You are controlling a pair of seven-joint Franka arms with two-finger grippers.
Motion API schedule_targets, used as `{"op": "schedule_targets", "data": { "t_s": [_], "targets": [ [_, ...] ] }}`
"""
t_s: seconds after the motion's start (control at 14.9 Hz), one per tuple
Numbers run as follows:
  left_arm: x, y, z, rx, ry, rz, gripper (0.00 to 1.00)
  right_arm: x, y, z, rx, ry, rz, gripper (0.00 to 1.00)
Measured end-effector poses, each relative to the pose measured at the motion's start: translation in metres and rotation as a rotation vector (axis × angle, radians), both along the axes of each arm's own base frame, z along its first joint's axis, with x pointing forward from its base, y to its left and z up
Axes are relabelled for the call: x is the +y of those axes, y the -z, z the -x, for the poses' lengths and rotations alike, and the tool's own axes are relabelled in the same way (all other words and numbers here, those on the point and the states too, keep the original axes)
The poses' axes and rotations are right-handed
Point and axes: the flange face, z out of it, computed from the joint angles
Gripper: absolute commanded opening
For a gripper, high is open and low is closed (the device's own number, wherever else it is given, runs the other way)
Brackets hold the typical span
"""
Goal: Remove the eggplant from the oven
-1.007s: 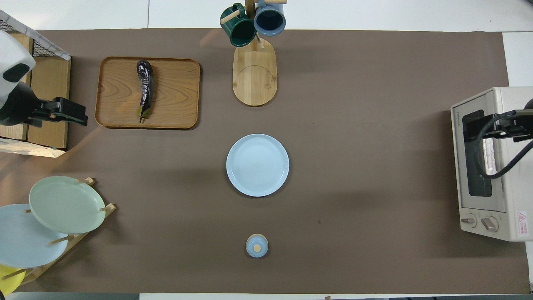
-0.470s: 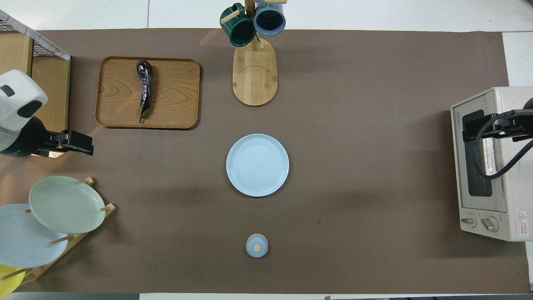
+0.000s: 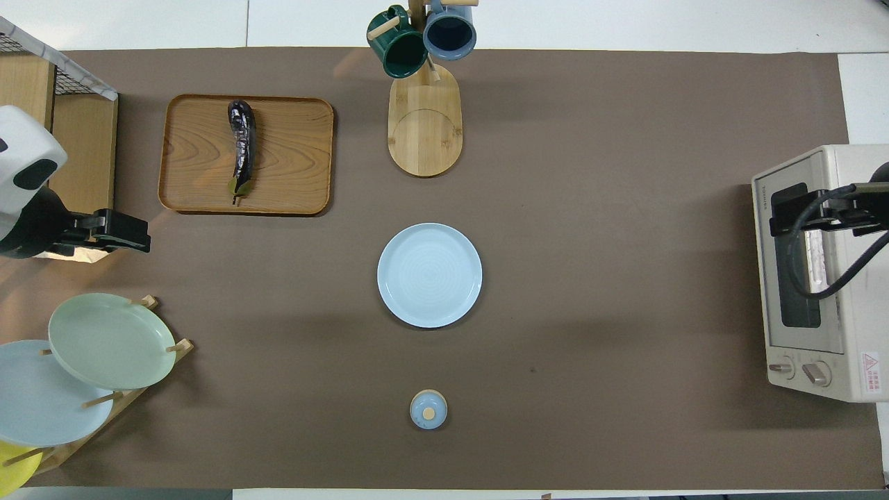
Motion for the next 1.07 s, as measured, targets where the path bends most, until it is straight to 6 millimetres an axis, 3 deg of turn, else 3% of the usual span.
{"op": "schedule_targets", "data": {
  "t_s": [1.07],
  "targets": [
    [-0.009,-0.014,0.002,-0.001,-0.012,0.033,1.0,0.002,-0.005,-0.002,-0.023,-0.004,0.001,1.0]
  ]
}}
